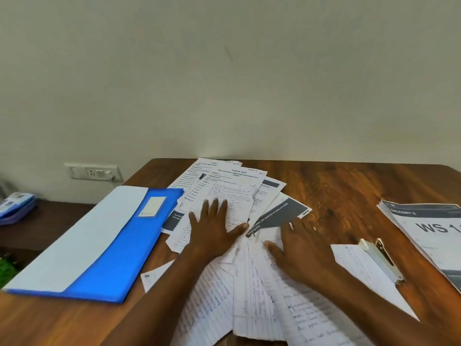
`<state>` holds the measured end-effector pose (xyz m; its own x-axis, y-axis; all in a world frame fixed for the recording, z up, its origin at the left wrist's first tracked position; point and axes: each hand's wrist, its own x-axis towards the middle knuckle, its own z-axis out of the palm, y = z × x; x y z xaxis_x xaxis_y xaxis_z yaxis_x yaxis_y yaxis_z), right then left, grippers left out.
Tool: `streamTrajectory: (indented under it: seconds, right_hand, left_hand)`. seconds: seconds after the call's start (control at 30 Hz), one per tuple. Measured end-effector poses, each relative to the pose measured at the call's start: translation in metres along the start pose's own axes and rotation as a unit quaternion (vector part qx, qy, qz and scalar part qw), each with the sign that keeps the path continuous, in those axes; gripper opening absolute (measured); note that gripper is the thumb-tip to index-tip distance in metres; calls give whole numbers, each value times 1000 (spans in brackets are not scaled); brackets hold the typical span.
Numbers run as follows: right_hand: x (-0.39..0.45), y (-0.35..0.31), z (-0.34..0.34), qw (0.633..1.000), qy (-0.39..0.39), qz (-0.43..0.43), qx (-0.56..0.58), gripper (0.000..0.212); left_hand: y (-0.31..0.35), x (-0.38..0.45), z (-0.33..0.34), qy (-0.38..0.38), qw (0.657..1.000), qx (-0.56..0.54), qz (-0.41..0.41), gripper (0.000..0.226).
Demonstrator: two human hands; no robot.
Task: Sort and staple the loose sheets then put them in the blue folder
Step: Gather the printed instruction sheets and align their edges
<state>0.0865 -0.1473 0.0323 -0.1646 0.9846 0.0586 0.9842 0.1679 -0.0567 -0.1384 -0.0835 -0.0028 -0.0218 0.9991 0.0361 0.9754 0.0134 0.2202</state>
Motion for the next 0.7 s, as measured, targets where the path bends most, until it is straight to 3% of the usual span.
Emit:
streamTrajectory:
  seconds: [0.1,0.23,0.33,0.43,0.57,0.7]
  right_hand:
    - [39,-6,2,996,26,-59,59,57]
    - [77,-15,7,989,-20,-87,119,84]
    - [92,-15,15,984,-39,-88,147,85]
    - [95,-14,28,987,-41,-113,107,87]
    - [79,-15,37,991,-12,-116,59,87]
    - [60,-10,37,991,31,-125,26,83]
  left_hand:
    - [3,-3,0,-24,1000,9,1,101]
    - [12,-14,-21,-54,998,14,27,84]
    - [15,-18,-49,-95,994,16,42,58]
    - [8,-7,-69,-42,999,-20,28,44]
    - [-20,32,-63,75,995,-37,-49,75]
    - [-48,66,-41,47,986,-60,-149,102]
